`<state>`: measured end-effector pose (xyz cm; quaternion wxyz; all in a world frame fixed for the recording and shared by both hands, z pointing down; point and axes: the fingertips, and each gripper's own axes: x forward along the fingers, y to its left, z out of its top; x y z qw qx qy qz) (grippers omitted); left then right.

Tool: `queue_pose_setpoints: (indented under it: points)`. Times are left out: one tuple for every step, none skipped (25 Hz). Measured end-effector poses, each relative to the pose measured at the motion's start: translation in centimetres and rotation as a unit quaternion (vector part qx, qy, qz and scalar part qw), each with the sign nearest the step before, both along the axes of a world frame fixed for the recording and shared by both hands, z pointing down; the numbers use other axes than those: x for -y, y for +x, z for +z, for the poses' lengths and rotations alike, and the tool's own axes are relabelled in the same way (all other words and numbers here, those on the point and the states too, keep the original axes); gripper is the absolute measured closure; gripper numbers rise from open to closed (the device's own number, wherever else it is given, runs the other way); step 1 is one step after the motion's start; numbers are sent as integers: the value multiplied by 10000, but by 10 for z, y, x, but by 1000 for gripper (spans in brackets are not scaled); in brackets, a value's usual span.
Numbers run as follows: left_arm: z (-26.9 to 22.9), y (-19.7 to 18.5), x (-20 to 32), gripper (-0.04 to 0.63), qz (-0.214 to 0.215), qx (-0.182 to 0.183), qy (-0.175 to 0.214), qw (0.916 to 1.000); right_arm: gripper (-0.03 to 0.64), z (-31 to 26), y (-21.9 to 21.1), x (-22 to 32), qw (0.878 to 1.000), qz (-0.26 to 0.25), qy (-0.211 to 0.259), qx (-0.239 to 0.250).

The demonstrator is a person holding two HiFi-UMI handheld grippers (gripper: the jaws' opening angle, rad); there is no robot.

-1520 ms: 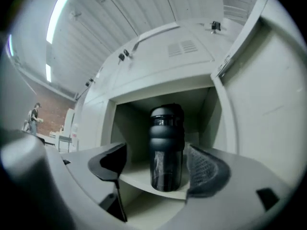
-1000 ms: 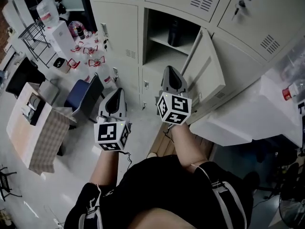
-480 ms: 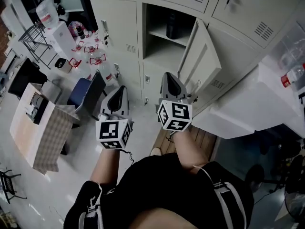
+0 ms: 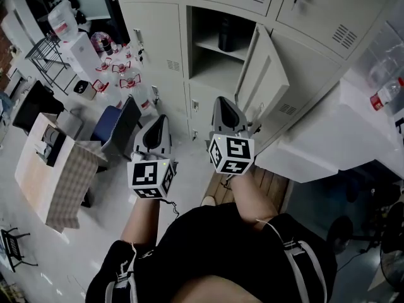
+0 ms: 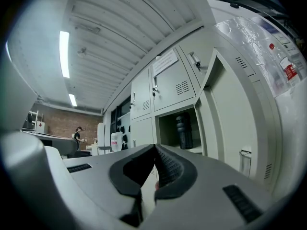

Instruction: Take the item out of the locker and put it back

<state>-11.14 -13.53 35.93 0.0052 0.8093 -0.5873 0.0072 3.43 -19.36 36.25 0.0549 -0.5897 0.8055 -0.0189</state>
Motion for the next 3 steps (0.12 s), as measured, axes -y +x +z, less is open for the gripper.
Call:
queue_pose_setpoints:
  points:
    - [0,0,0,583,3,-1,5,10000,604,0,0,0,10000,2,-1,-9]
    - [-1,1,0,583,5,-2,10,10000,604,0,0,0,10000,5,-4,-19]
    - [-1,1,0,583,8,-3,14,10000,604,0,0,0,10000,9,-8,-28]
